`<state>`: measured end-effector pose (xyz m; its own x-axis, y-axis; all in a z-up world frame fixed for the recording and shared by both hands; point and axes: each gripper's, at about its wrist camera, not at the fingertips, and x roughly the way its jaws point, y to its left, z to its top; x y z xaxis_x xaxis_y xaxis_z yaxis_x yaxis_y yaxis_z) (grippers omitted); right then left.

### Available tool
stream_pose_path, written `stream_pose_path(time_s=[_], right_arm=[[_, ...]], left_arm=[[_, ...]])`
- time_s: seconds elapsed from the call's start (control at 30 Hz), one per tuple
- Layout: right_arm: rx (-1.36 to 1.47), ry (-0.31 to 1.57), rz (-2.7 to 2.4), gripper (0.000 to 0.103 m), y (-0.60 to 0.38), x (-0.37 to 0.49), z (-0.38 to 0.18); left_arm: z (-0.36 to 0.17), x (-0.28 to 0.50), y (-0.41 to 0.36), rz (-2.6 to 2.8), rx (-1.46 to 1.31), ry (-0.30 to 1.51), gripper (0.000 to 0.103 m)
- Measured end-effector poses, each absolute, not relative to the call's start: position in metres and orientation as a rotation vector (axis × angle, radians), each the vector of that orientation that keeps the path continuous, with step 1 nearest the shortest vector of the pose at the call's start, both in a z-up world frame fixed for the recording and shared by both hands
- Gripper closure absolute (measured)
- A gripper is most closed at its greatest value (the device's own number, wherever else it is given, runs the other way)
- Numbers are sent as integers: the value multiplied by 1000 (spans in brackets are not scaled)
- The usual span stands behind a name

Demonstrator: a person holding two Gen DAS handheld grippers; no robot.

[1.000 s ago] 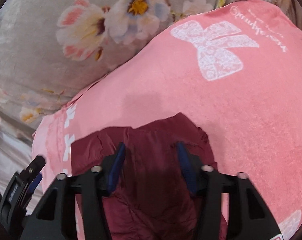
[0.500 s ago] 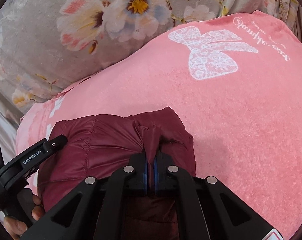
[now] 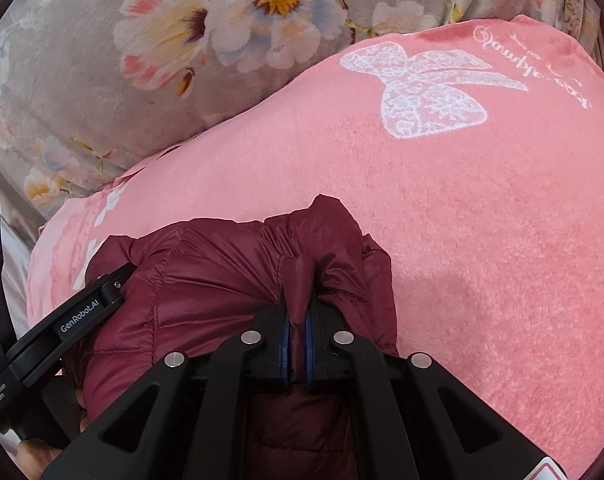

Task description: Fold large clothes

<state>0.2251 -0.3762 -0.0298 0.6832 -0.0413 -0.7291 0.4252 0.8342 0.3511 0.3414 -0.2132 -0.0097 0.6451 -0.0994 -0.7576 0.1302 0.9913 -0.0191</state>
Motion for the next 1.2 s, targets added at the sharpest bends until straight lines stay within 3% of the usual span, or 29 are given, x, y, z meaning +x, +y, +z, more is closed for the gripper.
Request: stream_pose_path(time_s=[0.87, 1.07, 1.2], right_arm=[[556, 745, -267, 102, -378, 222, -33], [697, 701, -196, 101, -397, 210, -37], [705, 685, -234, 90, -403, 176, -21]], left_arm=[[-16, 338, -223, -80, 95, 821, 8], [-15, 337, -216, -102, 67, 844, 5], [-5, 321, -201, -187, 45, 879, 5]])
